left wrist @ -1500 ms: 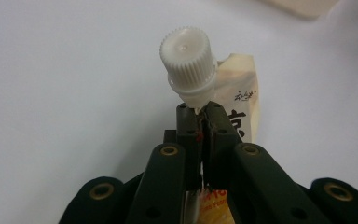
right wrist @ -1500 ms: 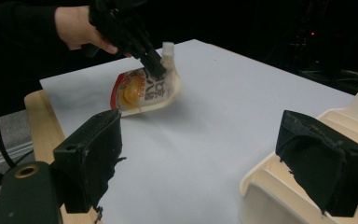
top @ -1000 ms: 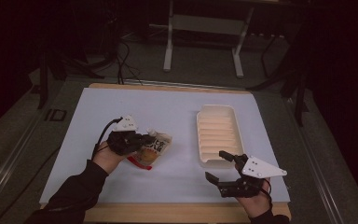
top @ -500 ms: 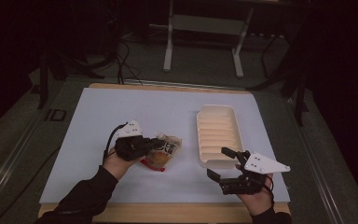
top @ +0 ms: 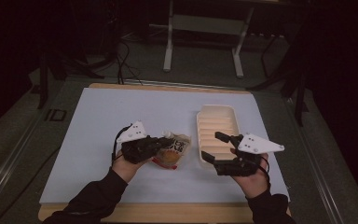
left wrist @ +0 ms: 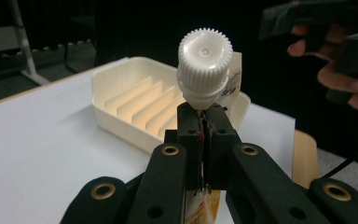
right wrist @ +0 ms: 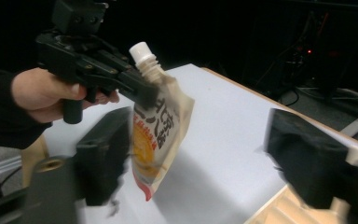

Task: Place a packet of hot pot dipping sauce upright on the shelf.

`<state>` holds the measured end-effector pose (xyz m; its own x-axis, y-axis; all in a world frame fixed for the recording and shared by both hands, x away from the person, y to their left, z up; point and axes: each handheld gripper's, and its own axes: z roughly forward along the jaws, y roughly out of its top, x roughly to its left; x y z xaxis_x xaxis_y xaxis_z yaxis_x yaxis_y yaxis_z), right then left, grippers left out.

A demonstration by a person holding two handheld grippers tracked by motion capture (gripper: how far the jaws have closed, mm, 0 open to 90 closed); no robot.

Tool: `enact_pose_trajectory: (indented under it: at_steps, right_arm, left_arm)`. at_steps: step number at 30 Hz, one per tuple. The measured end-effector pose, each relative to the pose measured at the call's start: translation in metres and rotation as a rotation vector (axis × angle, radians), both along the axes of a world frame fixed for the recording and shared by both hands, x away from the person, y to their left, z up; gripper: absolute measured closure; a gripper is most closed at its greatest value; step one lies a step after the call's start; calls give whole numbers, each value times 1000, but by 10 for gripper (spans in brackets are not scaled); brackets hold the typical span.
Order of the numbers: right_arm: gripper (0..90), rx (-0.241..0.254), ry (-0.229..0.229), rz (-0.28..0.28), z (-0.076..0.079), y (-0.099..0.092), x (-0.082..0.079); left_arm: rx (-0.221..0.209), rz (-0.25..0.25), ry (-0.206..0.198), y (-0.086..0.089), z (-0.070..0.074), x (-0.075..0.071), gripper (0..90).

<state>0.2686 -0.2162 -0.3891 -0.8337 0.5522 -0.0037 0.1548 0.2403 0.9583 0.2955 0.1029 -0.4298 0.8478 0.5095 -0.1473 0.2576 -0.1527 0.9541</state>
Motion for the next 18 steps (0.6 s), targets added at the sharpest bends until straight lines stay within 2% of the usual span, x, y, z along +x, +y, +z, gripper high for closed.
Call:
enact_pose_trajectory:
  at_steps: [2,4,6,8,11,13,14,15,16,17,18]
  right_arm:
    - [248,-3,-8,13,3,5,3]
    - [308,-21,-18,24,4,11,6]
    - [299,-11,-26,23,5,16,8]
    - [298,-2,-6,38,4,20,11]
    - [312,-2,6,40,2,26,17]
    - [344,0,26,54,0,29,21]
    - [359,1,24,44,-1,30,22]
    - [404,3,36,58,-2,31,24]
    - [404,3,36,58,-2,31,24]
    - [470,-6,41,68,-3,34,27]
    - [474,-4,47,78,-4,35,29]
  left_arm:
    - [-24,3,-2,-1,1,0,872]
    - [-30,13,-8,-3,1,1,872]
    - [-52,16,-4,-4,1,1,872]
    - [-67,26,-12,-6,1,0,873]
    - [-116,27,-13,-6,1,0,872]
    - [-144,35,-21,-5,0,-1,872]
    - [-154,33,-26,-5,0,-1,873]
    - [-154,33,-26,-5,0,-1,872]
    - [-158,40,-33,-6,-1,-1,872]
    - [-171,35,-25,-7,-3,-1,872]
    - [-171,37,-24,-8,-4,-1,872]
